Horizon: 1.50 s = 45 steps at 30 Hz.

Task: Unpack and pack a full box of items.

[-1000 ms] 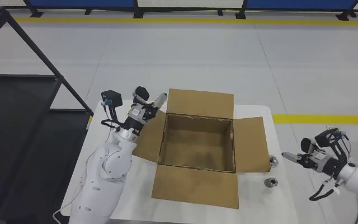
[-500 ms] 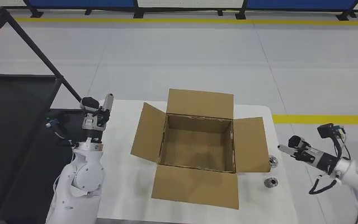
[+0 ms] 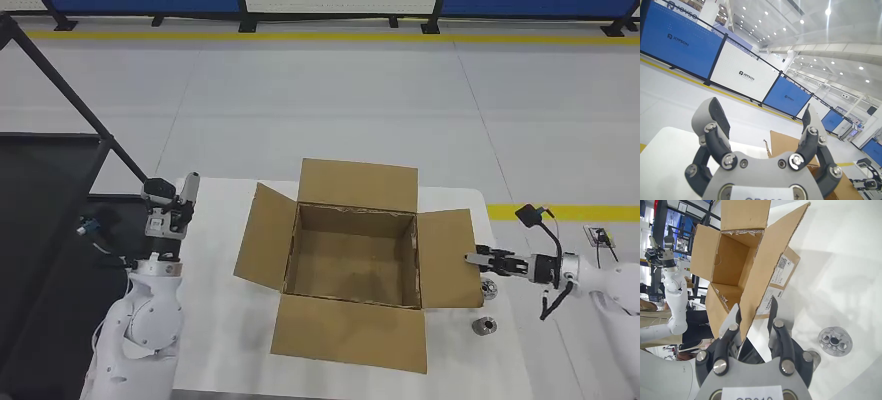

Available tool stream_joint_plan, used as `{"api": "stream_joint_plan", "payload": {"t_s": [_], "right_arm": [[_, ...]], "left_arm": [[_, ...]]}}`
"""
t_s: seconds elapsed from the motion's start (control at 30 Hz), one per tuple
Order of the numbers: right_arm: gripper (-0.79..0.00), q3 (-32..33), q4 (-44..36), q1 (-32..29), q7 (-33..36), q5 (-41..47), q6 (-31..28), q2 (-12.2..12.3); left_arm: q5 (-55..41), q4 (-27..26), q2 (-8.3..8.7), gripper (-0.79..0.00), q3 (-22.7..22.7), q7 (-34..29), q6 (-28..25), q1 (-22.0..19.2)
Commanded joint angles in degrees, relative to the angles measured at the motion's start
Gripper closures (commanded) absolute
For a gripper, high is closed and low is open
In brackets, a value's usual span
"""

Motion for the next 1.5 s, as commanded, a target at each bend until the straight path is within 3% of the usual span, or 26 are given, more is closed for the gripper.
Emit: {"api": "stream_joint_plan", "payload": {"t_s": [0.0, 0.03, 0.23, 0.4, 0.83, 1.47], "right_arm": [[-0.031, -1.4, 1.4, 1.5, -0.1, 0.1, -0.3, -0.2], [0.000, -2.0, 1.9, 2.1, 0.0, 0.2, -0.4, -0.3], [0.000, -4.7, 4.3, 4.9, 0.3, 0.5, -0.9, -0.6], [0.000, -6.2, 5.5, 6.2, -0.6, 0.9, -0.9, -0.8], [0.000, -6.3, 2.9, 4.5, -7.1, 2.6, 2.3, -0.7], [0.000, -3.8, -6.2, -3.3, -9.6, 1.3, 5.1, 0.7]], "left_arm": [[0.3, -0.3, -0.18, -0.785, 2.3, -0.5, -1.1, -0.4], [-0.3, -0.5, -0.33, -0.785, 3.5, -0.6, -1.8, -0.6], [-0.8, -1.1, -1.12, -0.785, 10.9, -2.3, -4.9, -2.4], [-1.1, 0.1, -1.55, -0.785, 14.1, -3.0, -6.3, -3.5], [-1.5, 0.7, -1.96, -0.785, 15.8, -3.4, -7.3, -4.1], [-2.3, 2.0, -2.27, -0.785, 16.3, -4.7, -8.6, -4.9]]}}
